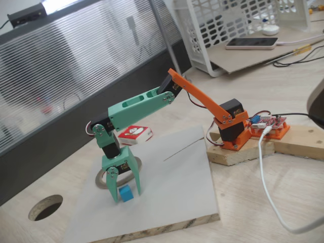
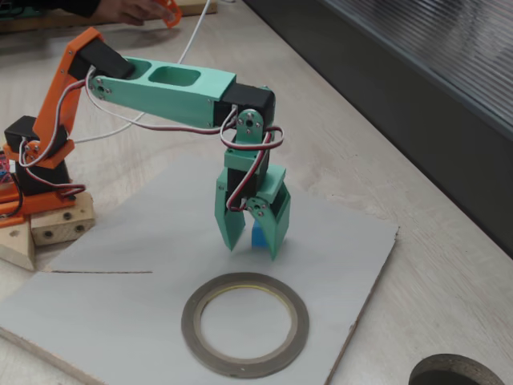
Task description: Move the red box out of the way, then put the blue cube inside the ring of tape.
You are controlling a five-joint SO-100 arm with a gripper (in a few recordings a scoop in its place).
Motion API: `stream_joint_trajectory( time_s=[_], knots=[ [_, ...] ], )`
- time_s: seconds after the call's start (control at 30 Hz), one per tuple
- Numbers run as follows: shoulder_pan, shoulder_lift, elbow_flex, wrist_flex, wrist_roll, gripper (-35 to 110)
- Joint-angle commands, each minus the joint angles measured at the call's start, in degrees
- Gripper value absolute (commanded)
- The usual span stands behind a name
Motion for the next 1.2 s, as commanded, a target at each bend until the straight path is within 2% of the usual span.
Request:
stream_joint_trajectory(
  time_s=[0.0, 0.93, 1.17],
  knots=[
    [-0.18, 1.49, -0.18, 0.26, 0.18, 44],
    [0.09, 2.55, -0.53, 0.09, 0.44, 44],
    [0.09, 6.77, -0.53, 0.0, 0.26, 22]
  ],
)
